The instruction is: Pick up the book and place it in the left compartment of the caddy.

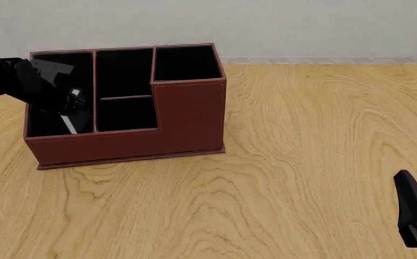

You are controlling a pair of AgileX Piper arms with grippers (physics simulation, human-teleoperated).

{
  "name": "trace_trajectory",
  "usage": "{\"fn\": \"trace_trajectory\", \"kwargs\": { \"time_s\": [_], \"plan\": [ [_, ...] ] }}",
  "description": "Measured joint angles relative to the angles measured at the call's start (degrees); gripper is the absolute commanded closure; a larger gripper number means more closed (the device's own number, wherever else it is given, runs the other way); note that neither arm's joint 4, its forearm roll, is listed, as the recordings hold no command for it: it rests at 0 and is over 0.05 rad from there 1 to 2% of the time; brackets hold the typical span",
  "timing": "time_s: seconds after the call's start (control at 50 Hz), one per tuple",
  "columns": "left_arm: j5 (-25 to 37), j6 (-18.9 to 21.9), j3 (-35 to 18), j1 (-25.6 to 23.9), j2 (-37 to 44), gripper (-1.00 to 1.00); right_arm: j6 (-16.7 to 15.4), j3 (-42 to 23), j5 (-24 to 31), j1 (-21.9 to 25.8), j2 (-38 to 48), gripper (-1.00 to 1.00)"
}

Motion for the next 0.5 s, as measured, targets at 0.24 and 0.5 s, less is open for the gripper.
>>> {"fn": "trace_trajectory", "kwargs": {
  "time_s": [0.24, 0.5],
  "plan": [
    [-0.2, 0.2, 0.3, 0.0, 0.1, 1.00, 0.0, 0.0, 0.0, 0.0, 0.0, -1.00],
    [-0.4, 0.5, 0.3, -0.9, -0.9, -1.00, -0.1, 0.0, 0.0, 0.0, 0.0, -1.00]
  ]
}}
